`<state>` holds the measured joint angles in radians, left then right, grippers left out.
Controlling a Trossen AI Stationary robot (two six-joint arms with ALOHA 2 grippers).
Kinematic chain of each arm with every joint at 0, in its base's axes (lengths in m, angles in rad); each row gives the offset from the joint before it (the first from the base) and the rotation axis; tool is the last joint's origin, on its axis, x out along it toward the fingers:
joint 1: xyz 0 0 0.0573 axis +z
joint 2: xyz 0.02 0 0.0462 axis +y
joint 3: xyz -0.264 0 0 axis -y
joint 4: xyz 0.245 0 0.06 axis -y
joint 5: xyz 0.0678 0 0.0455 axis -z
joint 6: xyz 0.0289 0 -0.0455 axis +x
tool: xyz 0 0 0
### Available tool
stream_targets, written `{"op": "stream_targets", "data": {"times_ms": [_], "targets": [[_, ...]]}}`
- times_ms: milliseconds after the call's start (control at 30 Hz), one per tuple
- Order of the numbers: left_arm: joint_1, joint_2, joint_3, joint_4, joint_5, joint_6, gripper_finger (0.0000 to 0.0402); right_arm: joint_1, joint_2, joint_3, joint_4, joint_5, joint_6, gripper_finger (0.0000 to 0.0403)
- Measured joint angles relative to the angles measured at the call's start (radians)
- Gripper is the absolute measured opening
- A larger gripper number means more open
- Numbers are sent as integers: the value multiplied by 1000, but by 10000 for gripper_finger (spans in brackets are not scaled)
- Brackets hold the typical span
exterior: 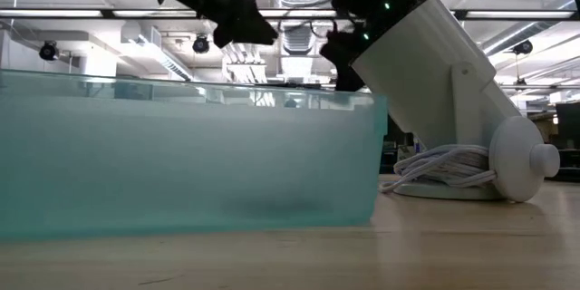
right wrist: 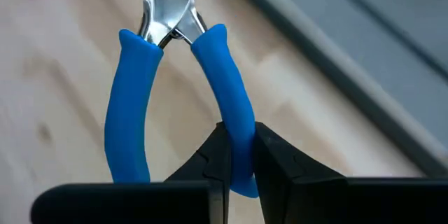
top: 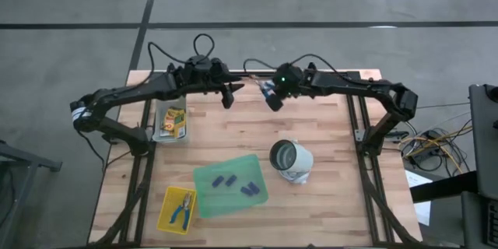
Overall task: Pick & Place School Supplies
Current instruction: Put the blue hole puncher into the yellow bin
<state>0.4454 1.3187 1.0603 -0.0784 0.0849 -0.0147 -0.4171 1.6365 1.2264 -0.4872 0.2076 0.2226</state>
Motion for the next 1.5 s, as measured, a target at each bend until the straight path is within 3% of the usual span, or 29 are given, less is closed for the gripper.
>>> {"op": "stream_targets", "data": {"times_ms": [333, 533, 700, 1000, 1333, 1500], "targets": [[0, -14, 48, 2, 57, -24, 136, -2, 0, 211, 0, 164, -126, 33], [-1, -14, 82, 33, 64, -71, 136, -3, -1, 280, 79, 164, -140, 33], [-2, -14, 100, 102, 138, -76, 136, -2, -1, 303, 206, 162, -180, 33], [-1, -15, 100, 166, 137, -44, 136, 8, -1, 306, 239, 158, -193, 33], [0, -15, 100, 137, 135, 84, 135, 7, -33, 305, 277, 157, -383, 33], [0, -16, 100, 159, 80, 52, 136, 9, -74, 305, 327, 132, -416, 33]]}}
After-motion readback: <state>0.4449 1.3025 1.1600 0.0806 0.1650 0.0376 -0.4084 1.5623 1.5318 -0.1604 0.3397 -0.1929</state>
